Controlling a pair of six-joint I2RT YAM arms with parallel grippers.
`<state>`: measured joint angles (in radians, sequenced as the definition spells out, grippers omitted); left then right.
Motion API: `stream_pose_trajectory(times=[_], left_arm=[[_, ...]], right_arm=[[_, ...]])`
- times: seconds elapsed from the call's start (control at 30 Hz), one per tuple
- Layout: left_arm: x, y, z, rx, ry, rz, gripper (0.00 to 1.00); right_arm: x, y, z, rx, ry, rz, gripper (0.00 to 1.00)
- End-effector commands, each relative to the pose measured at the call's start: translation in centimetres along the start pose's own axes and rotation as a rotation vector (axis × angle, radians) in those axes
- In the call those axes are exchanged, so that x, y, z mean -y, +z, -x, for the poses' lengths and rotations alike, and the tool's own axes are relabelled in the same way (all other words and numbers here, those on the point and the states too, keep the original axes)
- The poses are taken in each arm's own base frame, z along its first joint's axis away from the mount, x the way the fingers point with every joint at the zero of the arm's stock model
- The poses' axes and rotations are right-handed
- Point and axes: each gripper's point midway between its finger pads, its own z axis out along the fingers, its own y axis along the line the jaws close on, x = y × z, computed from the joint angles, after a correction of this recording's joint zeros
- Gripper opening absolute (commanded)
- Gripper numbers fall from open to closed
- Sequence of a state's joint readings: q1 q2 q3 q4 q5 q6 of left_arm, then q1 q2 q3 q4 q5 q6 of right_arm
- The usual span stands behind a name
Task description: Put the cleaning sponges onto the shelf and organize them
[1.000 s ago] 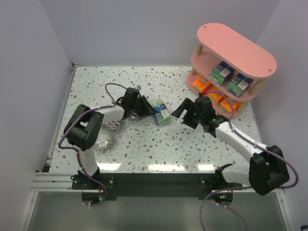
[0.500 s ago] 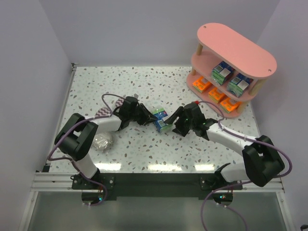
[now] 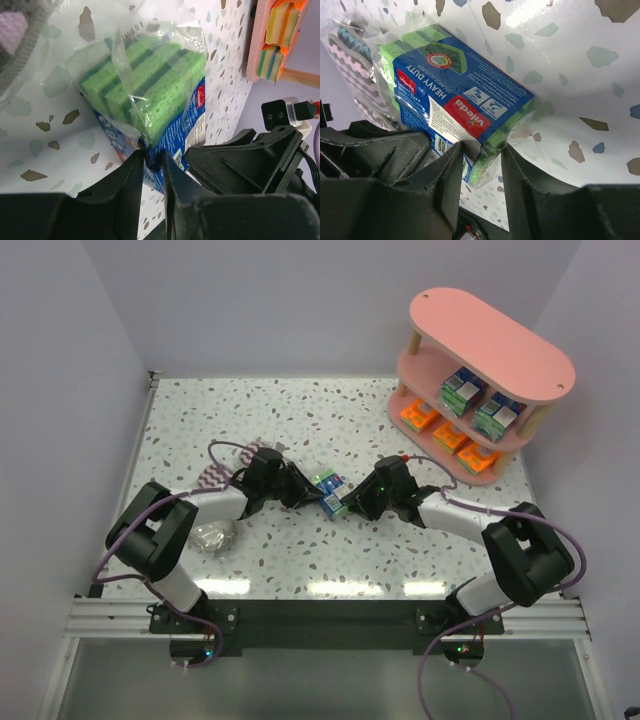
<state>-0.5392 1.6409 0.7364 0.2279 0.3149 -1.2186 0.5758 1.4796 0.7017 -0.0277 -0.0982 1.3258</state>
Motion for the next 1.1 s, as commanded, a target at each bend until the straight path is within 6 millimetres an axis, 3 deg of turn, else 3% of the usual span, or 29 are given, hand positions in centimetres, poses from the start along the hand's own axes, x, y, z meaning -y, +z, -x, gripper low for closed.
stream_pose_trajectory(times=[0.0, 0.13, 0.17, 0.3, 0.47, 0.63, 0.87, 1.07], left_arm=[[2.1, -0.8, -0.6, -0.027, 0.069, -0.094, 0.28], [0.9, -0.5, -1.6, -0.078, 0.099, -0.07, 0.34], [0.6, -0.6, -1.8, -0.083, 0.1, -0.066, 0.36], [1.4, -2.6, -0.8, -0.013, 0.153, -0.051, 0.53], [5.0, -6.0, 2.0, 0.096, 0.276, -0.019, 0.7], [8.0, -11.4, 5.1, 0.231, 0.321, -0.024, 0.78], [8.5, -17.7, 9.3, 0.372, 0.301, -0.057, 0.79], [8.3, -18.5, 9.3, 0.381, 0.318, -0.034, 0.79]], right_arm=[[-0.9, 0.5, -0.1, -0.001, 0.028, 0.044, 0.38], [-0.9, 1.0, -0.5, -0.032, 0.02, 0.043, 0.23], [-1.0, 1.0, -0.6, -0.034, 0.02, 0.048, 0.15], [-1.1, 0.5, -0.6, -0.035, 0.021, 0.052, 0.0], [-2.5, -1.4, -0.1, -0.008, 0.021, 0.094, 0.0], [-6.5, -4.3, 1.5, 0.059, 0.076, 0.238, 0.0], [-13.7, -10.7, 6.8, 0.206, 0.173, 0.502, 0.0], [-17.1, -17.2, 13.9, 0.527, 0.295, 0.661, 0.0]])
